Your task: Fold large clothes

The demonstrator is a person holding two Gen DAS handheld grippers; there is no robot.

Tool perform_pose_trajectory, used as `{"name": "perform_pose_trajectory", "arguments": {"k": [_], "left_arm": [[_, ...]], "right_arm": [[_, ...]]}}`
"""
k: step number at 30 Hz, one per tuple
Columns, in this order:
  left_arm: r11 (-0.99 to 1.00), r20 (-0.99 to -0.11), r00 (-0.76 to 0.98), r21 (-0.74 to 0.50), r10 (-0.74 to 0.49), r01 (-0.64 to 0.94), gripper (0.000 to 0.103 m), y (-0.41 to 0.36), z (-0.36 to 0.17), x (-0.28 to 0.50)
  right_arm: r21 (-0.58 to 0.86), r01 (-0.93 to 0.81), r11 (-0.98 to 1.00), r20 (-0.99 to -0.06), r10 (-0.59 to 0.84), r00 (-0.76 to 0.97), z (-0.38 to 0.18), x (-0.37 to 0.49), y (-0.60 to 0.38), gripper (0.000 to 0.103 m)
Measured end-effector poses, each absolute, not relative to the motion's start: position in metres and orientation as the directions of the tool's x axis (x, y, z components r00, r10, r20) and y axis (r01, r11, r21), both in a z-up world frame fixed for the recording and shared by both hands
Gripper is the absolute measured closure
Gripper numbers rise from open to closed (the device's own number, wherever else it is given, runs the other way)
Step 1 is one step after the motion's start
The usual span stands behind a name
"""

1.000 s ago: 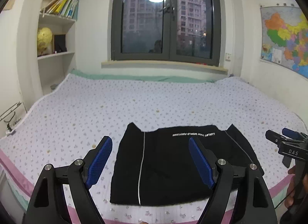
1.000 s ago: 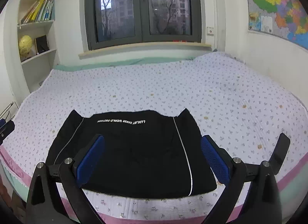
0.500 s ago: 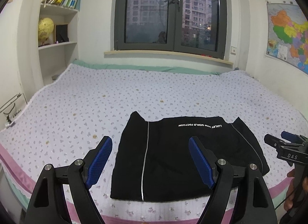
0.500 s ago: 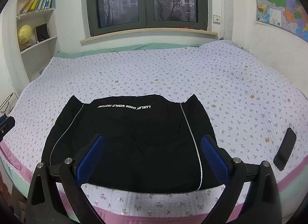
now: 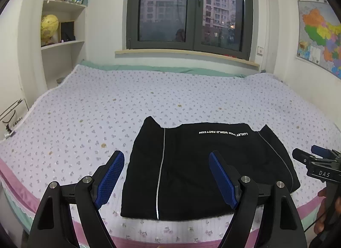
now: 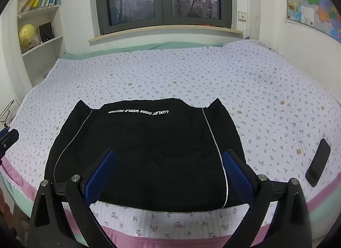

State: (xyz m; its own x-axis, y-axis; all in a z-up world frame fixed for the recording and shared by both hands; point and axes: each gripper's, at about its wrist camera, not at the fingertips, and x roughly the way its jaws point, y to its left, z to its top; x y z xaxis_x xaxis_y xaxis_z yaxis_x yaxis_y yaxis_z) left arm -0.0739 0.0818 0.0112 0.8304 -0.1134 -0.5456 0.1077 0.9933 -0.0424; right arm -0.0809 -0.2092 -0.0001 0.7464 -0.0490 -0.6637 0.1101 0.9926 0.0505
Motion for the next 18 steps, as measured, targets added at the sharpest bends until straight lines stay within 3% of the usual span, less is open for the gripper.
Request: {"name": "perform_pose_trajectory", "arguments": {"k": [18], "left_arm": [[0.994, -0.566, 0.818, -0.034, -0.104, 0.103, 0.021, 0.0755, 0.0056, -0.0725]], "right_arm": [[0.067, 0.107, 0.992, -0.684, -0.033, 0.729, -0.0089, -0.0771, -0.2113, 0.002]]}}
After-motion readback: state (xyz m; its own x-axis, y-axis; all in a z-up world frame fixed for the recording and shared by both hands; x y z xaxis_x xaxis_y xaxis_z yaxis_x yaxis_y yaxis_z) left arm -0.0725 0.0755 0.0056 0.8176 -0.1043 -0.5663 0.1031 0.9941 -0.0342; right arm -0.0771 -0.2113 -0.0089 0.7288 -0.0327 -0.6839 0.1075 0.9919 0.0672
